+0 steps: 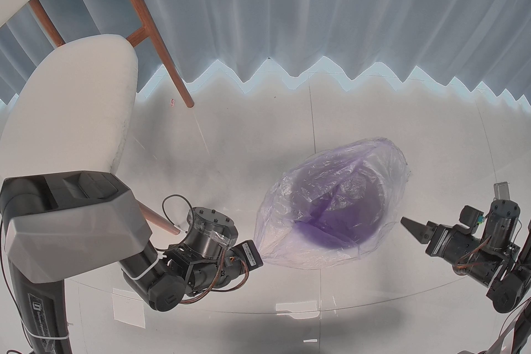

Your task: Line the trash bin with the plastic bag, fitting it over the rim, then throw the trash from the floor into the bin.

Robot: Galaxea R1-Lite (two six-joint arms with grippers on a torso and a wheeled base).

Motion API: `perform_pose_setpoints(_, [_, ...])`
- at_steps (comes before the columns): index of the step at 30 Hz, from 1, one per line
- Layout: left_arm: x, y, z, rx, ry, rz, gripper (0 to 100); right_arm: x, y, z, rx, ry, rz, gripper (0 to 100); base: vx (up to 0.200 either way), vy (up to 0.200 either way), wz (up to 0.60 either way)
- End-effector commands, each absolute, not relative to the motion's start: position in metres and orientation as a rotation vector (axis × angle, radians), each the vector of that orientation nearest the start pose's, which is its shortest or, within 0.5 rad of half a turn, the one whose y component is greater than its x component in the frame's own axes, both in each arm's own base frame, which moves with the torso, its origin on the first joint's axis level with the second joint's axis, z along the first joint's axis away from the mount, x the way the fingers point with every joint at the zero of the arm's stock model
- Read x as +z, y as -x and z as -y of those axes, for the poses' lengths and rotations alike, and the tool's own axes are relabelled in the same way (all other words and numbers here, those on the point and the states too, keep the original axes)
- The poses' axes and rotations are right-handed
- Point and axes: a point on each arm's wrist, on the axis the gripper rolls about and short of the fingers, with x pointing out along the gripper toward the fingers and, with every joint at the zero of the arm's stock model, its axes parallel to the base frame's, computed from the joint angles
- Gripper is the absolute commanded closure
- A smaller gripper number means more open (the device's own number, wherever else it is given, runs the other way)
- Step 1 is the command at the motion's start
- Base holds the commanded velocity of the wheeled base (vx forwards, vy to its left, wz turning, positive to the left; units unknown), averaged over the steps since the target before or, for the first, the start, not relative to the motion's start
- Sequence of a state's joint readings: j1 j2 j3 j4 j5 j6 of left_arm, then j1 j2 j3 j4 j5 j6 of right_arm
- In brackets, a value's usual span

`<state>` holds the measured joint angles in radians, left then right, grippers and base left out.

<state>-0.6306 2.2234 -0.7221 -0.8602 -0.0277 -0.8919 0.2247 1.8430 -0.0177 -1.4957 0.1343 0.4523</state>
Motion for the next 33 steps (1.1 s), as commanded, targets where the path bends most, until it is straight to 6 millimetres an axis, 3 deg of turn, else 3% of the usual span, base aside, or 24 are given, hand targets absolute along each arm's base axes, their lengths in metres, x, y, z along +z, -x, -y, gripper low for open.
perform_pose_setpoints(1, [0.007, -0.286, 0.209, -0.308, 0.64, -0.847, 100, 0.054, -0.19, -0.069, 0.342, -0.428, -0.546, 0, 0.0, 0.0, 0.0])
perform_pose_setpoints(2, [0.008, -0.286, 0.208, -0.307, 0.642, -0.845, 100, 0.045, -0.187, -0.074, 0.342, -0.436, -0.621, 0, 0.0, 0.0, 0.0])
perform_pose_setpoints(9, [0.009, -0.286, 0.21, -0.317, 0.648, -0.829, 100, 0.026, -0.192, -0.078, 0.317, -0.456, -0.7, 0, 0.0, 0.0, 0.0])
perform_pose_setpoints(17, [0.01, -0.285, 0.212, -0.322, 0.644, -0.828, 100, 0.002, -0.21, -0.085, 0.314, -0.456, -0.692, 0, 0.0, 0.0, 0.0])
perform_pose_setpoints(22, [0.012, -0.284, 0.212, -0.325, 0.645, -0.823, 100, 0.003, -0.22, -0.089, 0.315, -0.468, -0.659, 0, 0.0, 0.0, 0.0])
perform_pose_setpoints(23, [0.012, -0.284, 0.211, -0.325, 0.645, -0.823, 100, 0.003, -0.221, -0.089, 0.314, -0.471, -0.653, 100, 0.0, 0.0, 0.0])
perform_pose_setpoints(33, [0.013, -0.278, 0.213, -0.333, 0.636, -0.833, 100, 0.004, -0.229, -0.092, 0.317, -0.486, -0.629, 100, 0.0, 0.0, 0.0])
